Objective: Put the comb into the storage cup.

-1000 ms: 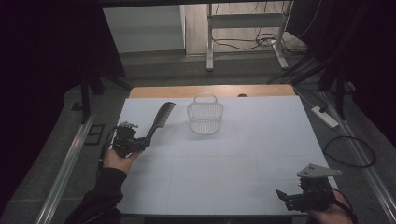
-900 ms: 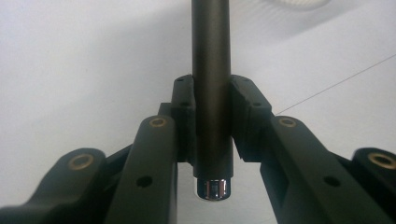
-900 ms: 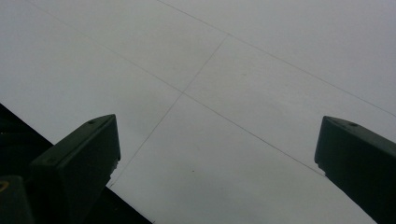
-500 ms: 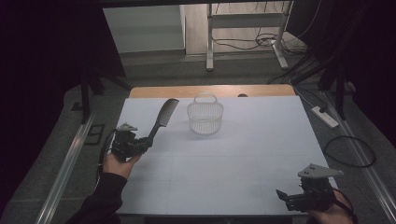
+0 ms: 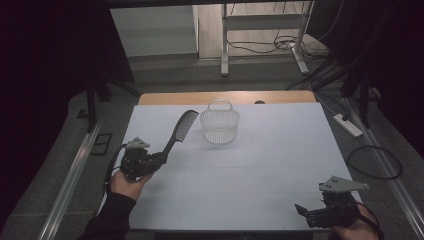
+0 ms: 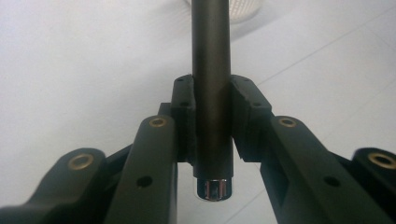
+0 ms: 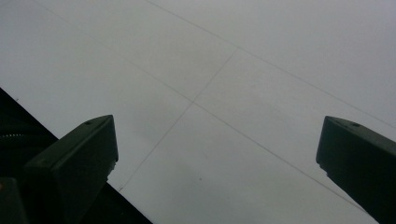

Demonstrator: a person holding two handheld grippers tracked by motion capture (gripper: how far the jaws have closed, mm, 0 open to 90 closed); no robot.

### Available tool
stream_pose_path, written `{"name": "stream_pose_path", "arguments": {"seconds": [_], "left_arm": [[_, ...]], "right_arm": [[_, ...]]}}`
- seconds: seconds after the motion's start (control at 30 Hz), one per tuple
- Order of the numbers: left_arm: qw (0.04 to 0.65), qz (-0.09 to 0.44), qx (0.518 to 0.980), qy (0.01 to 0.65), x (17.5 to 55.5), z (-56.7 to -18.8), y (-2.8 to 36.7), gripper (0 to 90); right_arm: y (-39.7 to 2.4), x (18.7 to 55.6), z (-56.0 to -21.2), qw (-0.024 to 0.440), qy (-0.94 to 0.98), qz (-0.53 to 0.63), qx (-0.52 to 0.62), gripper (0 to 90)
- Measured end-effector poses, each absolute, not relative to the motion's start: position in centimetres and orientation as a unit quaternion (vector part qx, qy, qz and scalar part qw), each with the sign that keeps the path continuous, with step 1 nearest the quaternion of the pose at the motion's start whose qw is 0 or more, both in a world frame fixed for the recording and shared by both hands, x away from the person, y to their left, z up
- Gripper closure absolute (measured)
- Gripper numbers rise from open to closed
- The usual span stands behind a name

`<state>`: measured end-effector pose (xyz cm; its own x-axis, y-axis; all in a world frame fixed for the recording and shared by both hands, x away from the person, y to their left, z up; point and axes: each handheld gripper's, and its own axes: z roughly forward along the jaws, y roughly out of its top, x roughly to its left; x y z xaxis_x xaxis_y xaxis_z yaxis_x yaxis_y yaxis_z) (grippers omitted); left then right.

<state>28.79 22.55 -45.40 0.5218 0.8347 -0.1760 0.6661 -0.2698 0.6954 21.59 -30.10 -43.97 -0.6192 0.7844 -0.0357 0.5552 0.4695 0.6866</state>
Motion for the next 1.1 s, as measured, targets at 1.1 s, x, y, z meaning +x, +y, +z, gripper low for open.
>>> {"name": "stream_pose_path", "arguments": {"seconds": [1.1], "left_arm": [[0.394,0.129,0.802,0.430,23.8,-44.1,20.3,72.2]], "right_arm": [[-29.1,22.8,-41.4,0.151,0.804,0.447,0.361,0.0]]}}
